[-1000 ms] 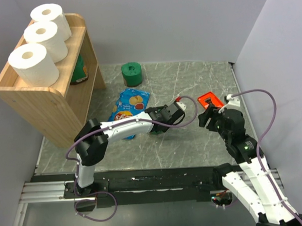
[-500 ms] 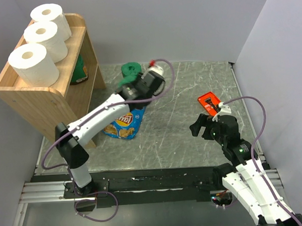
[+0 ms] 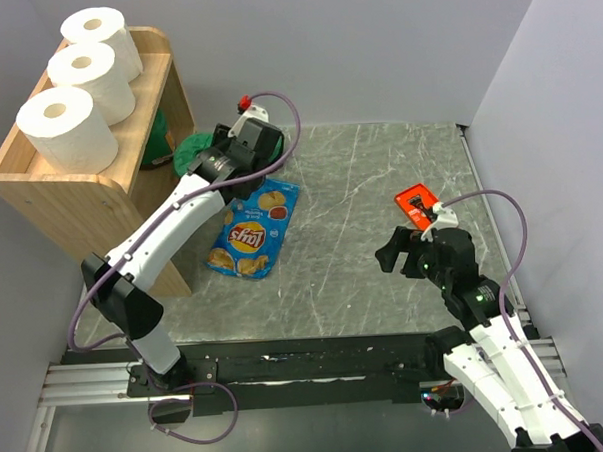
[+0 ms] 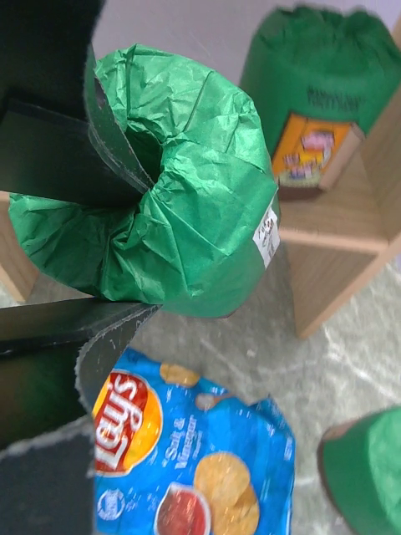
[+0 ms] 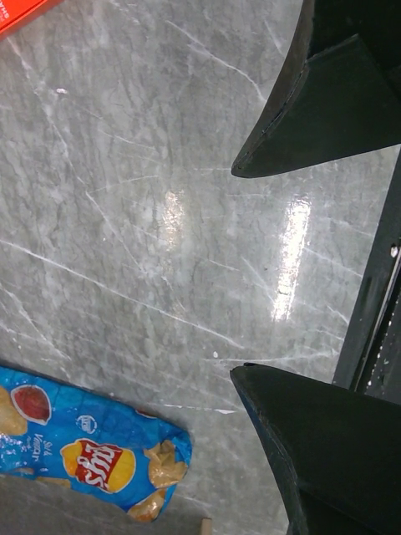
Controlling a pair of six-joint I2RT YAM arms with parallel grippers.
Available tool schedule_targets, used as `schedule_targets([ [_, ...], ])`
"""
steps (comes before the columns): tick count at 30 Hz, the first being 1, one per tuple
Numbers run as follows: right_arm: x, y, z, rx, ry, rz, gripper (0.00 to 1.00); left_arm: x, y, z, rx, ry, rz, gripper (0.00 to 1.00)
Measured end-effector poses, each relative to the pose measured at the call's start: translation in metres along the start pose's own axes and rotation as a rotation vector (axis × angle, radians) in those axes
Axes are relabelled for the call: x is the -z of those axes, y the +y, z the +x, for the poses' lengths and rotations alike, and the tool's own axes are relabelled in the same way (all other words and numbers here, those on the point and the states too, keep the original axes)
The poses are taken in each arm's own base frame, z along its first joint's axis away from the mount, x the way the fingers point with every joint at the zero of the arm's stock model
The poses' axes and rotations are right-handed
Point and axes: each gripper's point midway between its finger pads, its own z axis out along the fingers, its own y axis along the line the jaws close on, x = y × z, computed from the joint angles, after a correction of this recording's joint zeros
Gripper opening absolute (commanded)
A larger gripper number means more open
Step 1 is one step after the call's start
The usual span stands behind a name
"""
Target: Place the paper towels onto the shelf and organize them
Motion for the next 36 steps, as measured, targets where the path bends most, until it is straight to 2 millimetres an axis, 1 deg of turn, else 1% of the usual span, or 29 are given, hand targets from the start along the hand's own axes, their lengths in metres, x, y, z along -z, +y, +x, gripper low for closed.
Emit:
schedule_targets([
  [7, -0.001, 0.0, 0.001, 0.005, 0.01, -0.003, 1.0, 0.0, 0.034, -0.002, 0.044, -0.004, -0.074, 0.49],
  [12, -0.003, 0.001, 0.002, 0.004, 0.021, -0.004, 1.0, -0.002, 0.052, 0.008, 0.052, 0.009, -0.121, 0.48],
  [19, 0.0, 0.006, -0.006, 0.014, 0.002, -0.016, 0.99, -0.004, 0.058, 0.017, 0.046, 0.034, -0.141, 0.48],
  [23, 0.001, 0.006, -0.006, 0.018, 0.004, -0.016, 1.0, -0.005, 0.06, 0.021, 0.05, 0.045, -0.155, 0.48],
  [31, 0.006, 0.011, -0.015, 0.034, -0.01, -0.031, 0.99, -0.005, 0.077, 0.028, 0.047, 0.069, -0.23, 0.49],
  [36, 0.006, 0.015, -0.016, 0.032, -0.004, -0.044, 0.99, -0.009, 0.08, 0.034, 0.038, 0.083, -0.254, 0.52],
])
